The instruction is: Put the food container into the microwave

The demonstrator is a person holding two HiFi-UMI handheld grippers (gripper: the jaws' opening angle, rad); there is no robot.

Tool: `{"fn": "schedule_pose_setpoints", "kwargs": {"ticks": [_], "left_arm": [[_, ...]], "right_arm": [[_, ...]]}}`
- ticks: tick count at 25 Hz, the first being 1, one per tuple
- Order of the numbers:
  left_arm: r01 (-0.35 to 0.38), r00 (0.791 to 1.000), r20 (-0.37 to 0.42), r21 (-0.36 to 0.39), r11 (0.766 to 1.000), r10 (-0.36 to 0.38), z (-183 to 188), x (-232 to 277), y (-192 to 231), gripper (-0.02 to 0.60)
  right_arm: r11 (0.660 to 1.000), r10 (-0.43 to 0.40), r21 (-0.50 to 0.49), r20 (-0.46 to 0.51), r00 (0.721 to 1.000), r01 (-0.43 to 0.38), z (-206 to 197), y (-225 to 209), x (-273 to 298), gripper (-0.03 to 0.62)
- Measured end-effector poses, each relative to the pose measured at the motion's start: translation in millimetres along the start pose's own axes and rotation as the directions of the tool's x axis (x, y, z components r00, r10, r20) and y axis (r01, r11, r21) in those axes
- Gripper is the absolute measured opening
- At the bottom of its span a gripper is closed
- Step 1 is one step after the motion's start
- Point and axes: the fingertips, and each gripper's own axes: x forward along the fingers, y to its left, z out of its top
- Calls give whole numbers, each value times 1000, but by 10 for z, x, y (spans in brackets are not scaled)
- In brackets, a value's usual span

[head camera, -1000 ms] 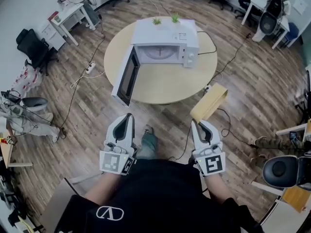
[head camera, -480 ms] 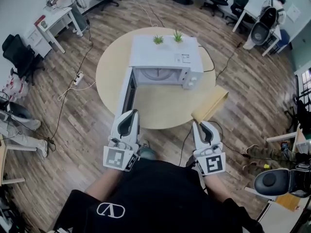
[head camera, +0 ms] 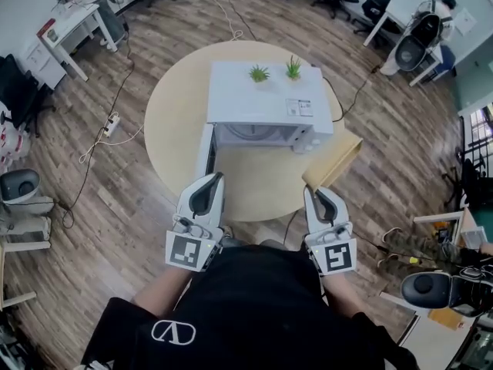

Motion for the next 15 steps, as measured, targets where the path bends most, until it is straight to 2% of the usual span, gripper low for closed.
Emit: {"fn": "schedule_pose_setpoints", "kwargs": {"ticks": [4,9,15], "left_arm": [[-19,1000,-18,-13,1000,18,-97,204,43,0],[-77,997,-19,-5,997,77,-51,469,15,0],[-108,994,-30,52,993,110,-1,642,-27,0]], "right_arm": [[1000,15,-23,13,1000,-15,3,-175,176,26],[997,66,-38,16,998,-65,-10,-411,310,26],[991,120,-61,32,992,-118,-64,-547,427,26]]}}
